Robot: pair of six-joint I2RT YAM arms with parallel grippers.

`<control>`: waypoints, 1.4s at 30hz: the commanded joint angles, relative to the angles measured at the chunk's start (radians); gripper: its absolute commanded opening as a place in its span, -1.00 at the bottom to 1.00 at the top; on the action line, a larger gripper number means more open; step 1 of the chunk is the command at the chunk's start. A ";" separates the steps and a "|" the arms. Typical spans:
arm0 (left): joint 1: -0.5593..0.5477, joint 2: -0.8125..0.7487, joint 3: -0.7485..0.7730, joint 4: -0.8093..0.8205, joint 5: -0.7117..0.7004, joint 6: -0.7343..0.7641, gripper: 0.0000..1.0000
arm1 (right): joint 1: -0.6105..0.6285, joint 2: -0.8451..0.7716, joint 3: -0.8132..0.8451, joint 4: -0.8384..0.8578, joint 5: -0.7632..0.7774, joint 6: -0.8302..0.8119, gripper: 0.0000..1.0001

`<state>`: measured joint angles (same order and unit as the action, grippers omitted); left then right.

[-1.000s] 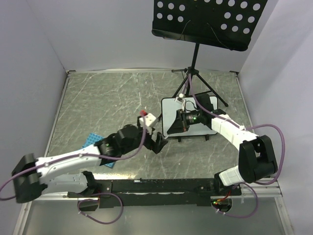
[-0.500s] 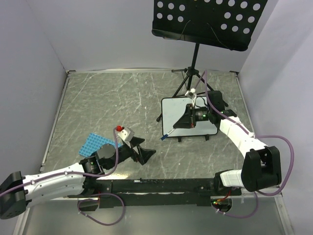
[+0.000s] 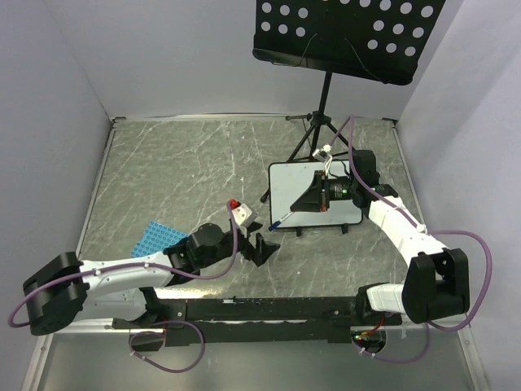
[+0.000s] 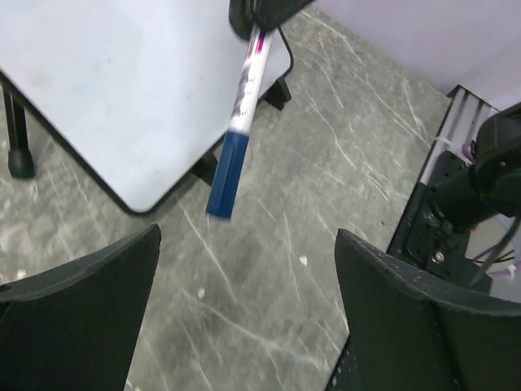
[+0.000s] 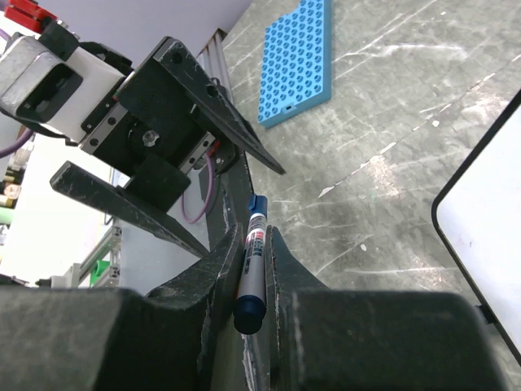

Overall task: Write a sentence on the whiteboard
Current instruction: Open the pen cap from the whiteboard marker.

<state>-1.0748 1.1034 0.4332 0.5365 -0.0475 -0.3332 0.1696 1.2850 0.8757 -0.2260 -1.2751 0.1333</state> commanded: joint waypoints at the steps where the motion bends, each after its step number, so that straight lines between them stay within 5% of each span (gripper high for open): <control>1: -0.001 0.052 0.087 0.075 -0.002 0.088 0.82 | -0.005 -0.018 -0.004 0.048 -0.047 0.005 -1.00; 6: 0.025 0.062 0.108 0.060 0.081 0.096 0.58 | -0.005 -0.016 -0.003 0.043 -0.108 -0.035 -1.00; 13: 0.188 -0.004 0.059 0.089 0.543 0.007 0.56 | 0.007 -0.029 -0.007 0.044 -0.190 -0.075 -1.00; 22: 0.191 0.050 0.116 0.083 0.630 -0.006 0.50 | 0.041 -0.016 0.003 0.013 -0.188 -0.118 -1.00; 33: 0.191 0.131 0.199 0.040 0.566 -0.009 -0.13 | 0.045 -0.012 0.000 0.022 -0.181 -0.107 -1.00; 36: 0.190 0.141 0.213 0.028 0.563 -0.006 -0.49 | 0.045 -0.010 0.002 0.024 -0.185 -0.103 -1.00; 37: 0.191 0.144 0.217 0.022 0.575 -0.004 -0.94 | 0.045 -0.007 0.000 0.028 -0.188 -0.098 -1.00; 42: 0.190 0.150 0.205 -0.050 0.626 0.008 -0.98 | 0.042 -0.003 0.003 0.027 -0.190 -0.098 -1.00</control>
<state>-0.8764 1.2564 0.6170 0.5056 0.5011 -0.3538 0.2070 1.2854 0.8749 -0.2268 -1.4372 0.0532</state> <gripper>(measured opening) 0.085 0.193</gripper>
